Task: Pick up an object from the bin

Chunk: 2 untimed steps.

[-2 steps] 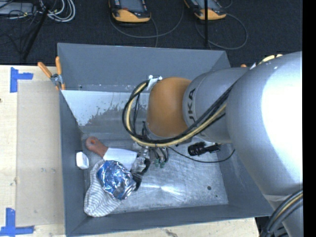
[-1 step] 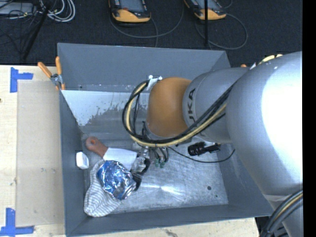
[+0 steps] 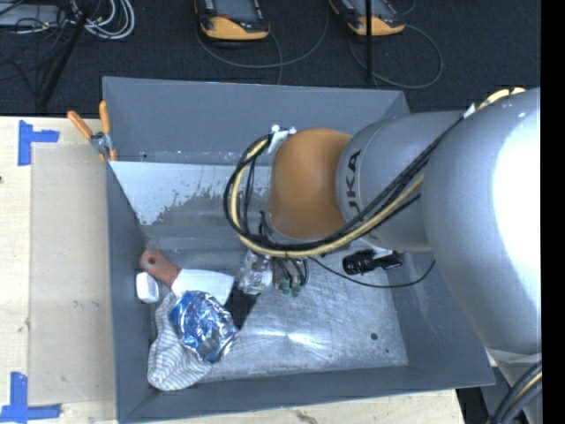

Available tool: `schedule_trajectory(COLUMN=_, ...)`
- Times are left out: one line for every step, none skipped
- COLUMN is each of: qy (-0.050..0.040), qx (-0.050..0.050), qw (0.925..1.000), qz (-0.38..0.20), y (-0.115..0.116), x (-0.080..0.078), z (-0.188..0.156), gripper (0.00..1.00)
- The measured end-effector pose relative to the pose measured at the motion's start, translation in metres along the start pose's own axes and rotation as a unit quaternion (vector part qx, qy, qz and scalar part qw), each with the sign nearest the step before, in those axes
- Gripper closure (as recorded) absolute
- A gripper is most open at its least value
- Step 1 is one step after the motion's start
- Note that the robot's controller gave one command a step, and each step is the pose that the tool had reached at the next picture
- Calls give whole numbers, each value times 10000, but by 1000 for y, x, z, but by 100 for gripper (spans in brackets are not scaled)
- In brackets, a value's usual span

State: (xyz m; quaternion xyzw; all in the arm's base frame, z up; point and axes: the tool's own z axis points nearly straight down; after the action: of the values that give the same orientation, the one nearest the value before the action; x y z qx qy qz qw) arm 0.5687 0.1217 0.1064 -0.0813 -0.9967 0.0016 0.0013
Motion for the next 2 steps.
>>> schedule_trajectory(qy=-50, qx=-32, qw=10000, qz=51, y=3, x=-4, z=-26, gripper=100)
schedule_trajectory(qy=53, qx=6, qw=10000, qz=66, y=2, x=6, z=-44, gripper=100)
